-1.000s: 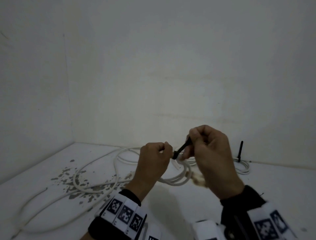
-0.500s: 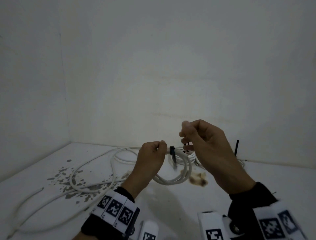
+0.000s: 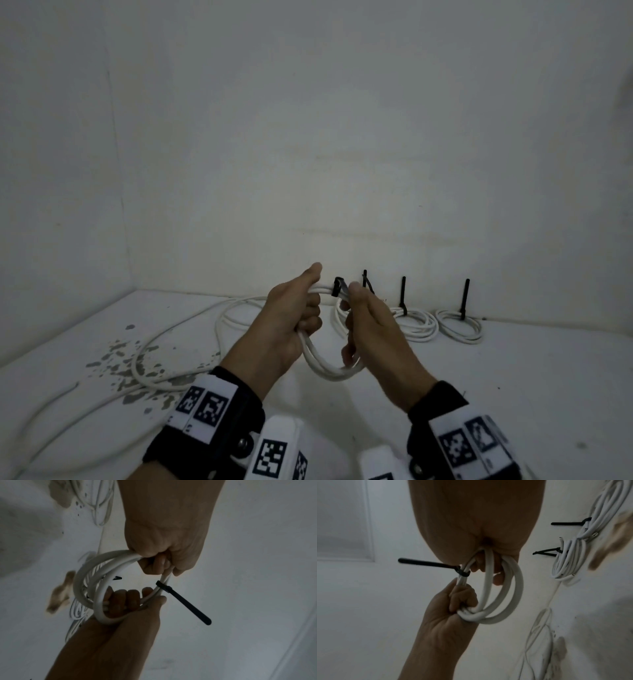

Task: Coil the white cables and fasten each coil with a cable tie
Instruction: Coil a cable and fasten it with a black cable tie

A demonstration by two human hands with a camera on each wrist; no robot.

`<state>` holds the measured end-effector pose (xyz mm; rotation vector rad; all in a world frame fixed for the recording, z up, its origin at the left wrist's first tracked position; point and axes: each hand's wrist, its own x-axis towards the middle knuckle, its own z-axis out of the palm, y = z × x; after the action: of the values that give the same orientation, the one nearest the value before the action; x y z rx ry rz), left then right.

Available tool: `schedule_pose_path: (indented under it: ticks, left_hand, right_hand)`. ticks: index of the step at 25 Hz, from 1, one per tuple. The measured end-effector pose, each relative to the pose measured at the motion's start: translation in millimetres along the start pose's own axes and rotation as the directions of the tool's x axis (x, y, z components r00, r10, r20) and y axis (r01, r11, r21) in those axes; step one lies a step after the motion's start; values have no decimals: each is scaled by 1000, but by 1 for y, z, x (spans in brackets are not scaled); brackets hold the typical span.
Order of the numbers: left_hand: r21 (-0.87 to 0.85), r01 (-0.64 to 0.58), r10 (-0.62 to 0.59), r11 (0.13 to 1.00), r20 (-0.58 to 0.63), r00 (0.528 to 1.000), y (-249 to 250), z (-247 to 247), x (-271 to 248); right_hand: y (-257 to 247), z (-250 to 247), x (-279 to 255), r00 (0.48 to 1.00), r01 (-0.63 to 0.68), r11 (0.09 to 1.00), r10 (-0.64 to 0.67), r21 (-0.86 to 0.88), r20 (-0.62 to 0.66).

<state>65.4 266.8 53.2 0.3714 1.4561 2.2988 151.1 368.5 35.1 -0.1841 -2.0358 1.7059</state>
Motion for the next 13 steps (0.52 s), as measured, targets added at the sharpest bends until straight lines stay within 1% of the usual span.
schedule_pose_path:
  ticks: [2, 4, 6, 9, 11, 13]
  left_hand:
    - [-24, -13, 13, 1000, -5, 1000, -2, -2, 3]
    - [-16, -18, 18, 1000, 23, 1000, -2, -5, 3]
    - [-14, 46, -44, 999, 111, 993, -3, -6, 1]
    - [40, 196, -200, 980, 230, 952, -9, -5, -5]
    - [-26, 230, -214, 973, 286, 934, -14, -2, -7]
    - [-86, 233, -201, 969, 279, 939, -18, 3, -8]
  right_hand:
    - [4, 7, 0, 1000, 2, 1000, -2, 13, -4]
    - [5, 5, 2, 1000, -9, 998, 9, 56, -5]
    - [4, -4, 8, 999, 19, 995, -14, 98, -49]
    - [1, -23, 15, 994, 41, 994, -31, 99, -108]
    - [3, -29, 16, 995, 6, 995, 4, 102, -96]
    - [6, -30, 15, 997, -24, 992, 32, 124, -65]
